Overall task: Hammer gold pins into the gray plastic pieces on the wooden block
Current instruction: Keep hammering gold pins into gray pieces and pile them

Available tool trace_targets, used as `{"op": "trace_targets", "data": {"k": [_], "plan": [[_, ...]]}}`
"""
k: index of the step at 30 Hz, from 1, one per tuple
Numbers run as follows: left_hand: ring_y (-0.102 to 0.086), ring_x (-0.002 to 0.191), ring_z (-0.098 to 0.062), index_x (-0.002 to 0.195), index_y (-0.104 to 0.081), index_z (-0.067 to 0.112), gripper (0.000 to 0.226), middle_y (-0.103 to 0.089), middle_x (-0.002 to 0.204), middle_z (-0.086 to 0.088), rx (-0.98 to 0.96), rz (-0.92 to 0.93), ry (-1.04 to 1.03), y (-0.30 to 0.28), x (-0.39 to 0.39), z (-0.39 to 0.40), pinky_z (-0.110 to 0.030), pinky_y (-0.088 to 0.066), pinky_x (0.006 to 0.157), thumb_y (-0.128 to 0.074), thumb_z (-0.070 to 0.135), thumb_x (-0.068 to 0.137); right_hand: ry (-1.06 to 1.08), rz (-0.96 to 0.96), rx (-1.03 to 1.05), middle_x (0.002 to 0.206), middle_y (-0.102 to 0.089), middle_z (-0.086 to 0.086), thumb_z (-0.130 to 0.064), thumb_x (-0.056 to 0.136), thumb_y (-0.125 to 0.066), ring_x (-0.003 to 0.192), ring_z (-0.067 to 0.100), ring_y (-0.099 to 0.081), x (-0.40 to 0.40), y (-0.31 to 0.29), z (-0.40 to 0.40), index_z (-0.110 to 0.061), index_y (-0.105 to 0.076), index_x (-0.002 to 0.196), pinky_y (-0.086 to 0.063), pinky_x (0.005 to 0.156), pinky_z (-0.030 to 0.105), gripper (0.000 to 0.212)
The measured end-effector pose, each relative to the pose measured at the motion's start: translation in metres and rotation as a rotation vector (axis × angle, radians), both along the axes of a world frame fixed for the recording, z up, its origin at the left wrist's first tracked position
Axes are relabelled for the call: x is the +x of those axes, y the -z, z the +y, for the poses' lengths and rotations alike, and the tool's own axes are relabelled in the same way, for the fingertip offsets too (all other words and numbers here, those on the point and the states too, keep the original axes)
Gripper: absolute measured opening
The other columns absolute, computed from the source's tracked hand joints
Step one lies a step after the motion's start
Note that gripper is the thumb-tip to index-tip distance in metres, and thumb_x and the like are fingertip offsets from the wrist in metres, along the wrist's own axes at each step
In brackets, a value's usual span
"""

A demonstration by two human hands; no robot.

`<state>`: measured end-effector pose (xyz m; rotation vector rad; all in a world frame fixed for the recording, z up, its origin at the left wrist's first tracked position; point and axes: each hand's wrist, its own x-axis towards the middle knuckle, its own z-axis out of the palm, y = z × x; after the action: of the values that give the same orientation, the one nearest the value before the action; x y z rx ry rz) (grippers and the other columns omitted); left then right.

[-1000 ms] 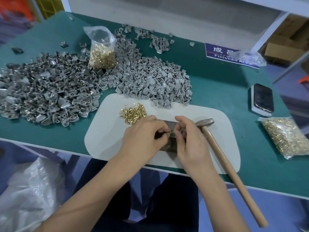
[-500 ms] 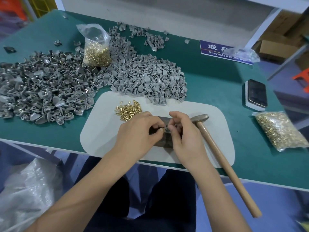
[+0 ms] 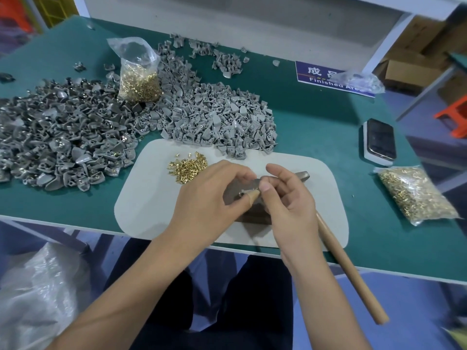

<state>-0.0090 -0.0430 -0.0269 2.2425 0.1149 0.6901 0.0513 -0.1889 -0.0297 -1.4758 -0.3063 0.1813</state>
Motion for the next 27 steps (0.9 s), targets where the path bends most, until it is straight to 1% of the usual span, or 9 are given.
{"op": "trace_targets", "data": {"k": [6,9,12,14,17,20,22,24,27], "plan": [[-0.049,0.076,0.006,0.092,-0.071,0.035,0.006,-0.056,0.076,0.026,0.030,-0.070,-0.029,0.000,0.005,-0.004,-0.020,-0.041,0.065,-0.071,0.039,0.088,0.013,0.115,0.042,0.082,-0.068,0.006,-0.007,0.099,-0.065,0.067,0.016,-0.062,-0.001,-0.010,-0.001,-0.017,-0.071,0.112,-0.049,0.056,0.024,0.017],[-0.059,0.073,0.000,0.092,-0.072,0.034,0.001,-0.067,0.080,0.025,-0.266,-0.003,0.026,0.000,0.007,-0.008,-0.015,-0.043,0.065,-0.071,0.035,0.092,-0.025,0.093,0.033,0.087,-0.075,0.010,-0.010,0.097,-0.067,0.074,0.024,-0.072,-0.001,-0.014,-0.004,-0.014,-0.076,0.098,-0.056,0.056,0.026,0.011],[-0.070,0.073,-0.022,0.092,-0.074,0.029,0.006,-0.076,0.080,0.013,-0.541,0.070,0.138,-0.002,0.007,-0.009,-0.038,-0.058,0.071,-0.071,0.024,0.095,-0.068,0.037,-0.020,0.079,-0.075,0.010,-0.009,0.094,-0.070,0.071,0.020,-0.073,0.004,-0.017,-0.010,-0.020,-0.080,0.096,-0.059,0.056,0.028,0.015],[-0.069,0.081,-0.036,0.093,-0.075,0.026,0.005,-0.077,0.081,0.004,-0.598,0.088,0.176,-0.001,0.007,-0.007,-0.051,-0.056,0.078,-0.070,0.025,0.095,-0.118,-0.033,-0.060,0.077,-0.075,0.007,-0.008,0.094,-0.070,0.068,0.018,-0.073,0.007,-0.018,-0.014,-0.020,-0.080,0.097,-0.059,0.055,0.027,0.016],[-0.073,0.082,-0.019,0.095,-0.078,0.022,0.009,-0.078,0.084,0.005,-0.629,0.103,0.203,0.002,0.006,0.000,-0.030,-0.059,0.077,-0.070,0.026,0.096,-0.136,-0.189,-0.165,0.077,-0.074,0.001,-0.016,0.094,-0.069,0.067,0.014,-0.071,0.011,-0.012,-0.015,-0.027,-0.079,0.094,-0.059,0.056,0.028,0.015],[-0.067,0.079,0.002,0.099,-0.077,0.029,0.008,-0.075,0.088,0.019,-0.526,0.090,0.138,0.009,0.004,0.007,-0.010,-0.047,0.072,-0.071,0.027,0.095,-0.049,-0.417,-0.399,0.083,-0.071,-0.012,-0.029,0.096,-0.064,0.073,0.009,-0.064,0.018,-0.002,-0.012,-0.032,-0.072,0.091,-0.056,0.069,0.025,0.010],[-0.056,0.084,0.007,0.108,-0.072,0.034,0.017,-0.069,0.095,0.025,-0.260,0.086,0.013,0.017,0.002,0.010,-0.006,-0.039,0.072,-0.073,0.030,0.092,0.013,-0.649,-0.654,0.087,-0.065,-0.019,-0.031,0.096,-0.060,0.083,0.012,-0.054,0.026,0.003,-0.012,-0.029,-0.068,0.093,-0.046,0.077,0.023,0.009],[-0.048,0.094,0.009,0.113,-0.067,0.037,0.026,-0.063,0.102,0.026,-0.042,0.121,-0.051,0.021,-0.001,0.012,-0.006,-0.037,0.078,-0.073,0.033,0.088,-0.019,-0.767,-0.814,0.089,-0.062,-0.015,-0.025,0.096,-0.062,0.088,0.018,-0.046,0.031,0.005,-0.011,-0.024,-0.068,0.092,-0.043,0.081,0.034,0.007],[-0.046,0.100,0.003,0.113,-0.067,0.036,0.028,-0.064,0.104,0.023,0.045,0.215,-0.037,0.021,0.001,0.012,-0.018,-0.045,0.082,-0.073,0.034,0.086,-0.110,-0.793,-0.922,0.090,-0.063,-0.007,-0.021,0.094,-0.065,0.090,0.023,-0.046,0.030,0.002,-0.008,-0.020,-0.069,0.092,-0.044,0.081,0.046,0.004]]}}
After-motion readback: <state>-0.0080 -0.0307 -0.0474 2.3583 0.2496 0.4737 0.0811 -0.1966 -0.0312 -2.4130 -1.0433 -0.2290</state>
